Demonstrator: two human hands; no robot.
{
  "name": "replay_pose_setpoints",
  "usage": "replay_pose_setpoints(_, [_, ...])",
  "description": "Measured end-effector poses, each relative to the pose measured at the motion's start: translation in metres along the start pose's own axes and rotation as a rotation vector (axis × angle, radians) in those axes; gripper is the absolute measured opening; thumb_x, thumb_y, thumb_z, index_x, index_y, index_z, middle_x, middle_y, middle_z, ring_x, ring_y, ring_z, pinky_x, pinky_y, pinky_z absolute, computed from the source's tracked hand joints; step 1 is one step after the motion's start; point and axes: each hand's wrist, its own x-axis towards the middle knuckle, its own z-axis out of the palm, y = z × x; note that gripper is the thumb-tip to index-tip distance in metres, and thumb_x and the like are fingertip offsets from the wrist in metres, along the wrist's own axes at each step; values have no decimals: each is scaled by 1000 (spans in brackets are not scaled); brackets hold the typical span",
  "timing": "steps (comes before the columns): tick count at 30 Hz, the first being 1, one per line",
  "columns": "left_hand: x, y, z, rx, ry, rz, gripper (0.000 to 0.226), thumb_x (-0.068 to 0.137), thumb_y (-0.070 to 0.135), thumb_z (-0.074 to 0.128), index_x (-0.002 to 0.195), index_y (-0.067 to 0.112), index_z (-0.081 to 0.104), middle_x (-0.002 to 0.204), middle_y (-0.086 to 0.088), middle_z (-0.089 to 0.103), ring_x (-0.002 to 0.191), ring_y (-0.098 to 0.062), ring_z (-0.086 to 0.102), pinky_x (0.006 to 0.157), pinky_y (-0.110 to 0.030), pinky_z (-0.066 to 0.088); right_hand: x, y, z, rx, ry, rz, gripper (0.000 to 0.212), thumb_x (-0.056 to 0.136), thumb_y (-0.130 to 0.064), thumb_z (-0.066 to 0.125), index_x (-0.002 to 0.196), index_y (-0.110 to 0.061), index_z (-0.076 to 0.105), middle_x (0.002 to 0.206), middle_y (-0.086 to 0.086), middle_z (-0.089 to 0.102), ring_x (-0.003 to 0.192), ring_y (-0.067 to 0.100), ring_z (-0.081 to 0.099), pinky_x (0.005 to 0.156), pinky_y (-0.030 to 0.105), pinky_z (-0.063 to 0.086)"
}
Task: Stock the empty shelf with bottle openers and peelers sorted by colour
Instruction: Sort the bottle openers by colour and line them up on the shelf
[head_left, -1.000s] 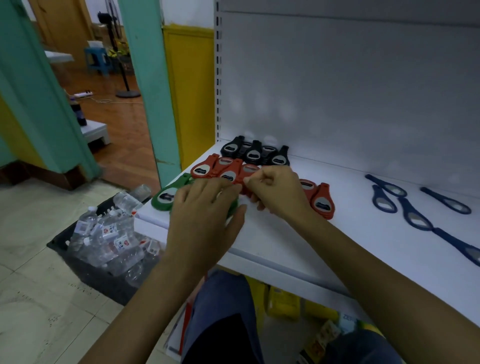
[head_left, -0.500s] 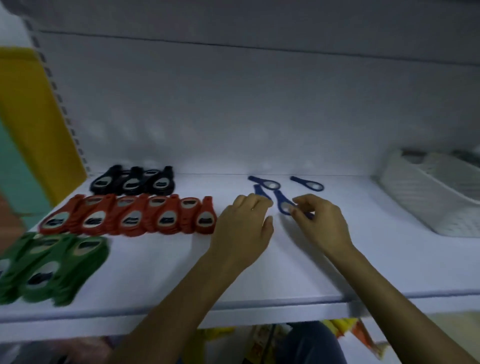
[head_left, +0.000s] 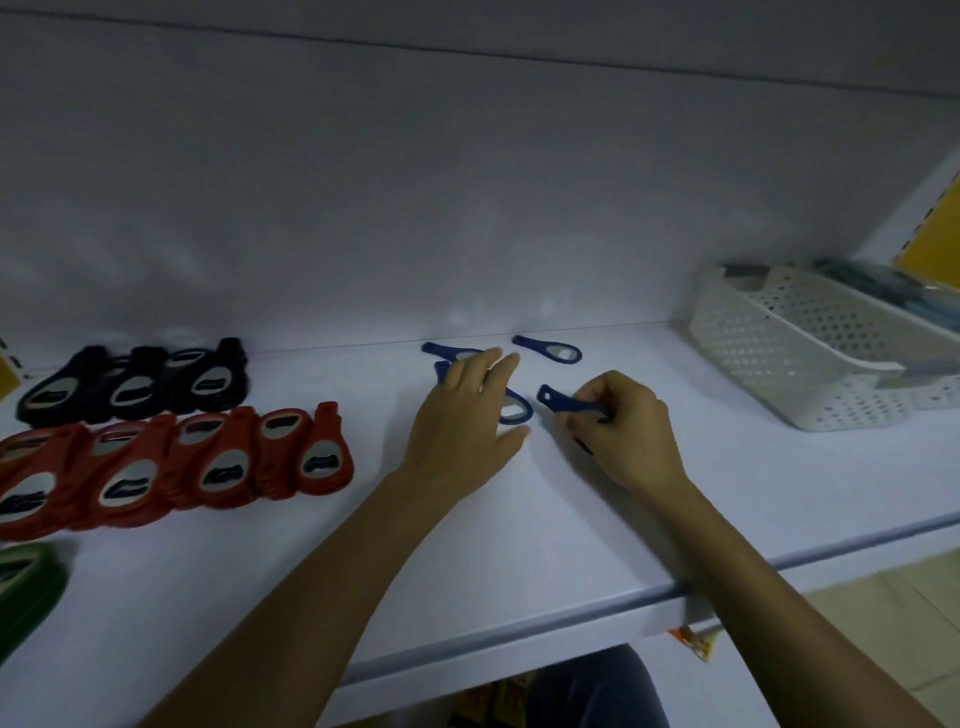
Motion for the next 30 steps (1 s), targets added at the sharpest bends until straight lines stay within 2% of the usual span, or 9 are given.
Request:
replay_pose_setpoints(3, [1,4,6,-174,56,14,75,87,28,62,148,15,22,154,-4,25,139,-21,29,109,-35,35,11,-21,5,442,9,137,14,79,-9,74,73,-8,61,58,-1,64,50,8,60,49,18,47])
replay_pose_setpoints(7, [3,-4,1,-738,183,-316,64,95,50,40,148,23,19,128,24,44,108,13,48,87,-3,39,32,-52,25,830,-38,293,15,81,-12,72,74,-8,60,72,9,68,65,19,66,63,28,57])
replay_pose_setpoints(9, [5,-13,1,-905,179,-403,57,89,53,43,140,30,36,108,25,58,93,7,60,79,-12,49,41,-62,41,710,-137,219,15,79,-14,74,75,-7,63,73,7,69,67,18,66,67,26,57])
replay_pose_setpoints(11, [7,-20,2,-1000,262,-470,18,94,36,49,108,31,59,85,14,66,75,-3,66,63,-18,54,49,-65,56,594,-228,121,18,80,-17,74,71,-7,63,67,4,67,64,14,65,63,23,54])
replay_pose_setpoints(13, [8,-23,4,-1019,362,-522,16,97,22,49,90,26,62,79,2,67,65,-7,66,53,-19,51,58,-58,64,486,-207,30,31,87,-25,67,65,-4,61,67,9,66,63,15,62,62,26,50])
replay_pose_setpoints(17, [7,-31,6,-992,520,-606,19,99,19,45,87,29,57,75,14,67,60,0,60,48,-16,45,73,-21,61,-44,-147,-39,43,82,-54,64,61,-17,60,55,-6,59,52,11,53,58,27,44])
replay_pose_setpoints(20, [8,-31,9,-999,509,-634,22,99,15,43,93,33,54,78,16,68,59,2,57,50,-11,41,70,-7,59,-432,-230,-67,53,72,-59,70,82,-7,72,79,4,72,71,20,67,71,34,54])
replay_pose_setpoints(26, [8,-27,8,-979,442,-597,24,99,11,42,93,32,53,73,15,67,58,2,58,50,-10,42,68,-14,58,-89,-349,62,15,76,-25,78,75,-14,68,73,2,70,70,20,67,73,38,56])
replay_pose_setpoints(30, [9,-24,6,-956,398,-586,15,98,19,46,94,32,52,75,16,66,64,2,60,54,-11,44,67,-17,54,118,-215,129,13,85,-10,66,73,-12,68,73,7,70,70,18,66,72,36,58])
